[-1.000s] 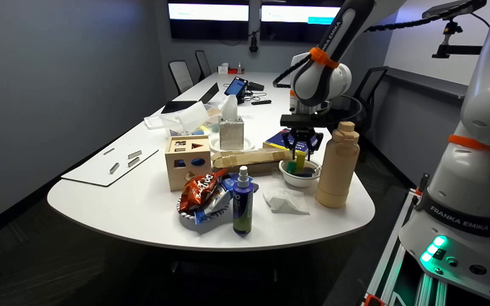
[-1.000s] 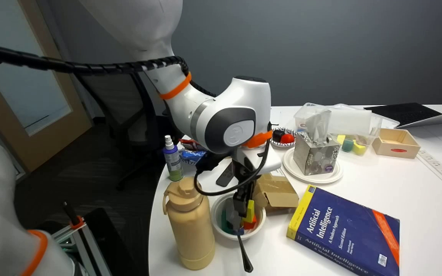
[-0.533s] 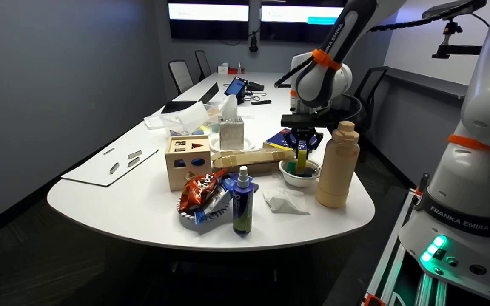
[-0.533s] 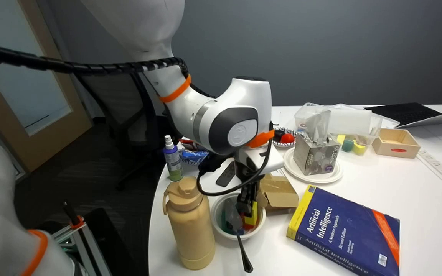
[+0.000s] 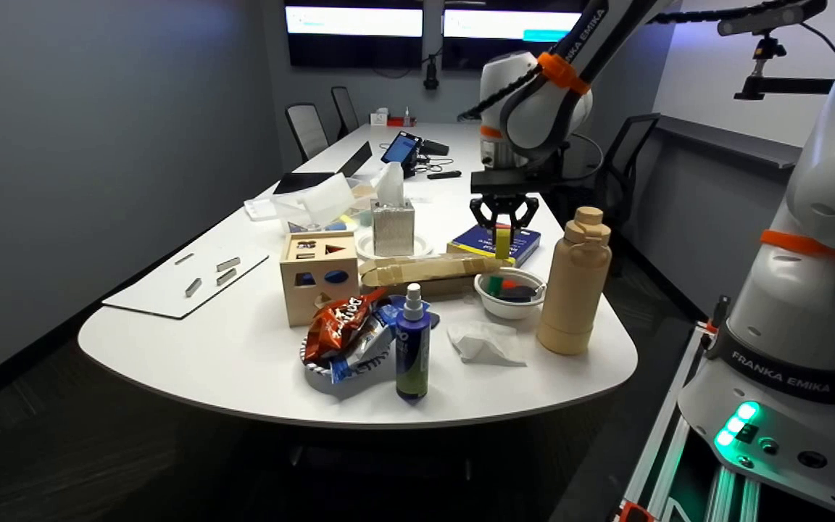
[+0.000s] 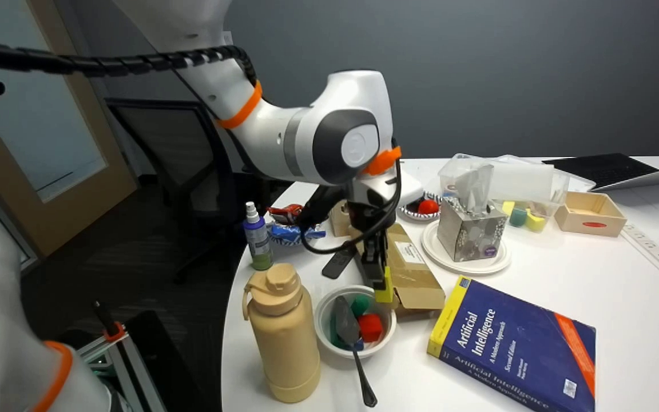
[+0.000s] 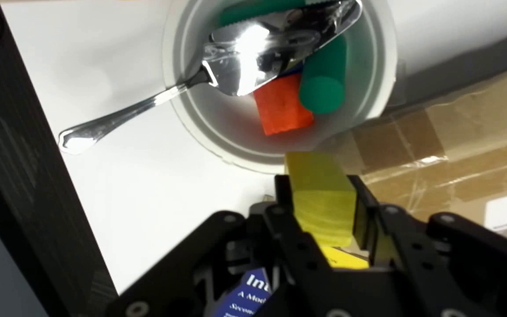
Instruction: Remove the yellow block from the white plate and put it inside the shape sorter through the square opening
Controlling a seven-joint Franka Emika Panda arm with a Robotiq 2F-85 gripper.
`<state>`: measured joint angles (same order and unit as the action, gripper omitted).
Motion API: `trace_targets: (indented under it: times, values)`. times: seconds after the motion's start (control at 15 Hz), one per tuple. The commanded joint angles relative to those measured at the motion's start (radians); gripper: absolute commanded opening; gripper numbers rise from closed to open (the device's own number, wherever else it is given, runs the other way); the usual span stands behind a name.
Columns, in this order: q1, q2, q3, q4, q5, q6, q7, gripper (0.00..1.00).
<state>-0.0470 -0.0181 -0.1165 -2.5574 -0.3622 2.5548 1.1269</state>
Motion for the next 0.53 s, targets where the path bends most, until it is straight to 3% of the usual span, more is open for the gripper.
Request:
trace_targets:
  times: [0.0,0.2,0.47]
  values:
    - [0.019,-0.156,0.073,0.014,-0.007,-0.152,-0.036,0.08]
    - [0.045,-0.193,0.156,0.055,0.029,-0.226,-0.087,0.08]
    - [0.1,-0.141,0.239,0.143,0.098,-0.291,-0.151,0.08]
